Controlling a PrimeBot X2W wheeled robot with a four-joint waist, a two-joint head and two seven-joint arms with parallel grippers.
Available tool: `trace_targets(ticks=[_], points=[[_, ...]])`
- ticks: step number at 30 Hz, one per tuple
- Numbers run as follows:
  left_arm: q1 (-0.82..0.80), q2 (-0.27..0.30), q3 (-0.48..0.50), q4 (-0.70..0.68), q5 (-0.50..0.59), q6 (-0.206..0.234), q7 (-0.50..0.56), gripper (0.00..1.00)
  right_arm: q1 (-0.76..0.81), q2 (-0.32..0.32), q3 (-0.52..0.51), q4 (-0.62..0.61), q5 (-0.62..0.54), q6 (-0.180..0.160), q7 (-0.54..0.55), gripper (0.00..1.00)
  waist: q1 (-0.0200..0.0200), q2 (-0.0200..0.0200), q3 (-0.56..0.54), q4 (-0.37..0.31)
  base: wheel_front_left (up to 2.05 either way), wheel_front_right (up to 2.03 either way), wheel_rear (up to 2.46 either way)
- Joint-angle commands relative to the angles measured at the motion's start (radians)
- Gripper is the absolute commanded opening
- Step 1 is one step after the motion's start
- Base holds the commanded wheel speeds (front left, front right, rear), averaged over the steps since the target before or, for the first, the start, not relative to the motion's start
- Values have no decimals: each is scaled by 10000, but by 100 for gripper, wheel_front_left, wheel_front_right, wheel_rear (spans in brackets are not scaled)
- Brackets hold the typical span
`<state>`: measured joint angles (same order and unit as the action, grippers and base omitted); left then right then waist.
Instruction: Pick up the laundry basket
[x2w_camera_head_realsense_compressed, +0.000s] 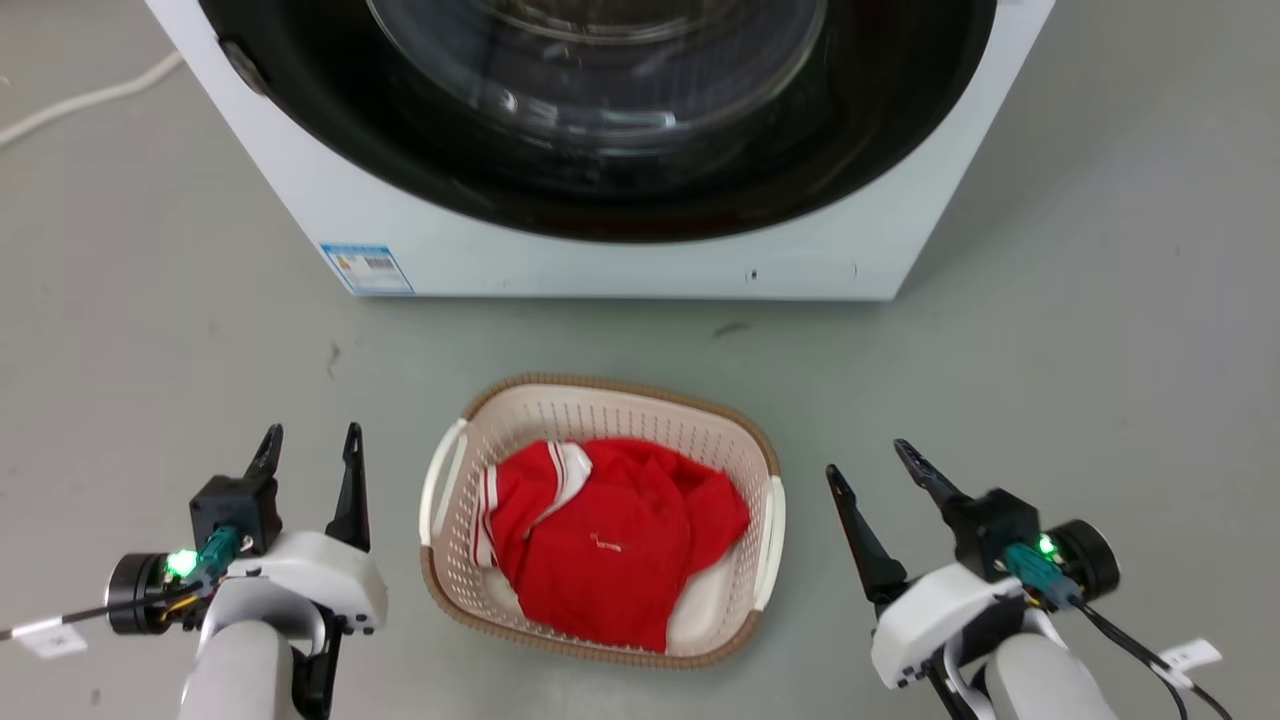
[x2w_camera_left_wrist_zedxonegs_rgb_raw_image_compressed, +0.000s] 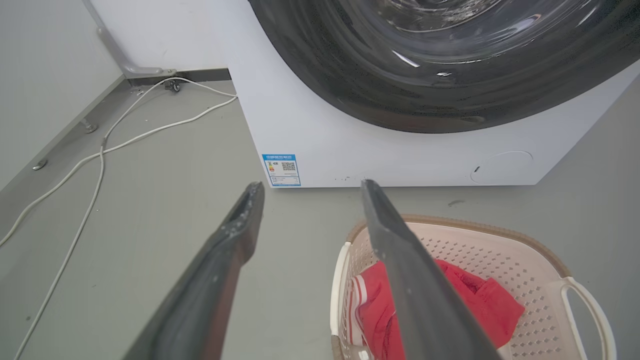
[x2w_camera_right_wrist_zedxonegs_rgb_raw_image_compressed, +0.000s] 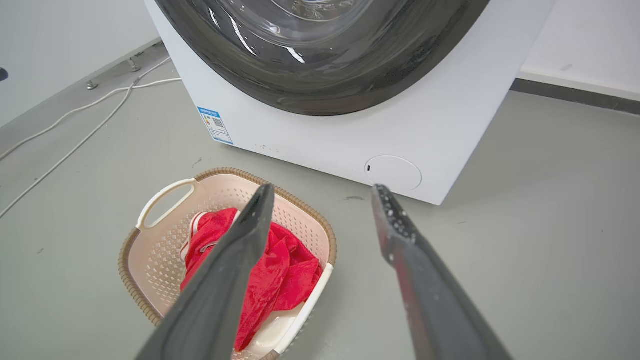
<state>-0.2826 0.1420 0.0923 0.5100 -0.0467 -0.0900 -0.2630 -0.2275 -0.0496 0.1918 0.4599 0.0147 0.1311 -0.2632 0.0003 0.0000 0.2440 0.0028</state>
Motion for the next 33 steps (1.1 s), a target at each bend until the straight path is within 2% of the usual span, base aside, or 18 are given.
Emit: trace_targets(ticks=[1, 6, 18, 33], points=[[-335, 59, -44, 283, 60, -58, -28, 100, -385, -16, 133, 352, -13, -7, -25, 100, -3, 0, 594, -126, 0, 0, 0], [-1316, 254, -217, 1366, 41, -217, -28, 100, -1443, -13, 710, 1904, 327, -7, -25, 100, -3, 0, 1621, -246, 0, 0, 0], [-2850, 615, -754, 3118, 172, -330, -28, 100, -2992, -20, 1860, 4487, 1153, -7, -25, 100, -3, 0, 3240, -441, 0, 0, 0], [-4603, 914, -1338, 4517, 218, -369, -28, 100, -4462, -12, 3469, 5655, 2538, -5, -25, 100, -3, 0, 4830, -447, 0, 0, 0]])
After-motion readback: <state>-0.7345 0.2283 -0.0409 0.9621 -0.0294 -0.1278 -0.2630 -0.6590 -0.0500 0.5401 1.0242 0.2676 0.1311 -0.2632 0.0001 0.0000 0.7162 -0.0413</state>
